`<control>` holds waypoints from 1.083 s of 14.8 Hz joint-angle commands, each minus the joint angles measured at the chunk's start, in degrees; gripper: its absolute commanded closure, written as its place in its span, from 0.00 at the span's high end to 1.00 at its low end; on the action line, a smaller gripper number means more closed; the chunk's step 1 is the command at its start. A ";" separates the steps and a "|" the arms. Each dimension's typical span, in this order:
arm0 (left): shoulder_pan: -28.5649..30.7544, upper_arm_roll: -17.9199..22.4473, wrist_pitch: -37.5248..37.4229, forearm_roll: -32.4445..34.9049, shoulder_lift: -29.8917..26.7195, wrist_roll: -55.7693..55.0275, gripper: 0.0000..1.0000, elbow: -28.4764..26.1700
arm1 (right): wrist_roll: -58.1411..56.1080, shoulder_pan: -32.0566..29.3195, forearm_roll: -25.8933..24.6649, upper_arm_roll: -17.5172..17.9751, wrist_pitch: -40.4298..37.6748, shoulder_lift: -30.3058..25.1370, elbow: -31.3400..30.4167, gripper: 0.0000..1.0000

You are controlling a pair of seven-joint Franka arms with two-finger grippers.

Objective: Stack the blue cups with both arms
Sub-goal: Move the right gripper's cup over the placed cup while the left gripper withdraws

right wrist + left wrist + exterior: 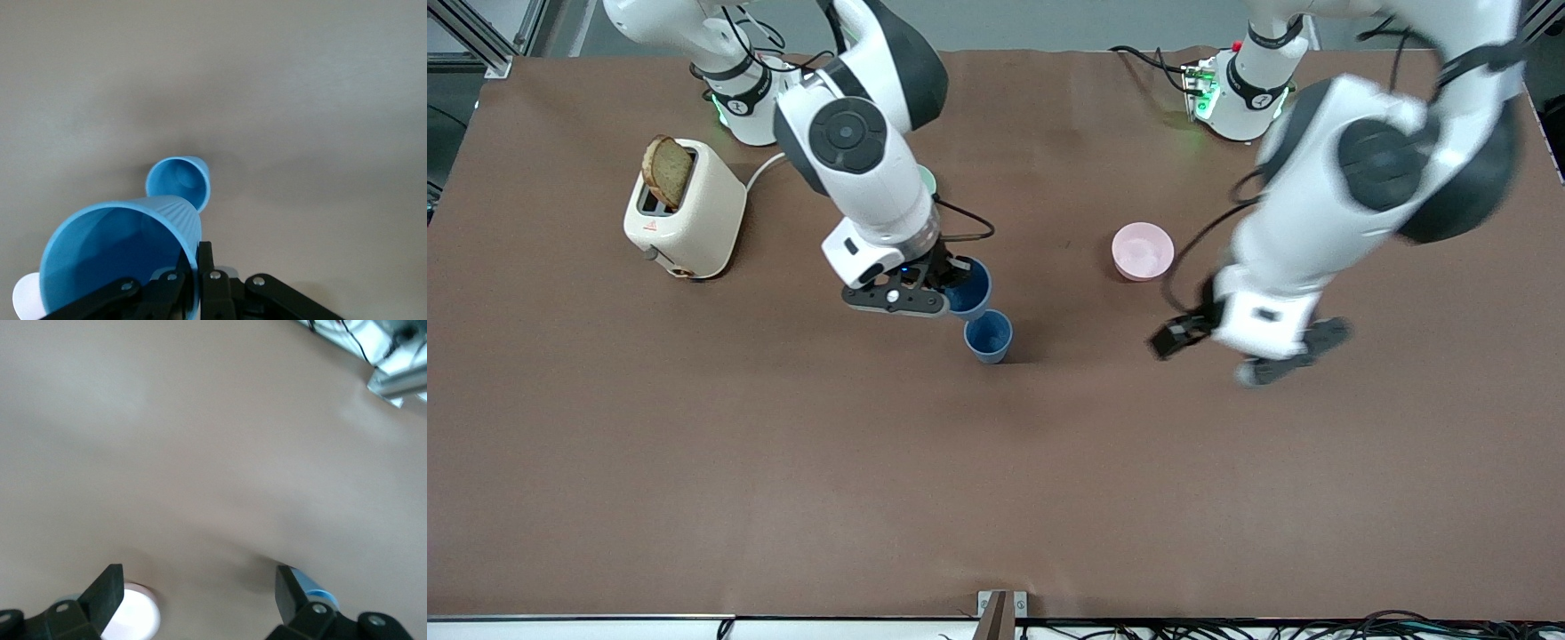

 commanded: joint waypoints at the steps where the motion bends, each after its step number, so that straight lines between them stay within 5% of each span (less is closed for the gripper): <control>1: 6.00 -0.24 -4.40 0.84 -5.54 11.57 1.00 -1.76 | 0.89 1.20 0.71 -0.68 4.19 2.96 -0.28 0.01; 5: 12.61 0.10 -9.32 0.66 -11.35 30.29 1.00 -2.29 | 0.80 1.29 0.63 -0.68 6.92 4.98 -1.25 0.01; 8: 11.13 7.56 -10.57 -2.22 -20.72 42.87 1.00 -11.21 | 0.71 1.20 0.54 -0.68 7.20 6.13 -1.34 0.01; 11: 9.19 10.83 -10.66 -3.03 -28.13 44.22 1.00 -19.50 | 0.80 1.63 0.63 -0.68 6.84 6.13 -2.48 0.01; 16: 9.01 9.86 -10.74 -3.20 -27.62 42.99 1.00 -19.34 | 0.80 2.43 0.72 -0.68 8.16 6.48 -2.39 0.01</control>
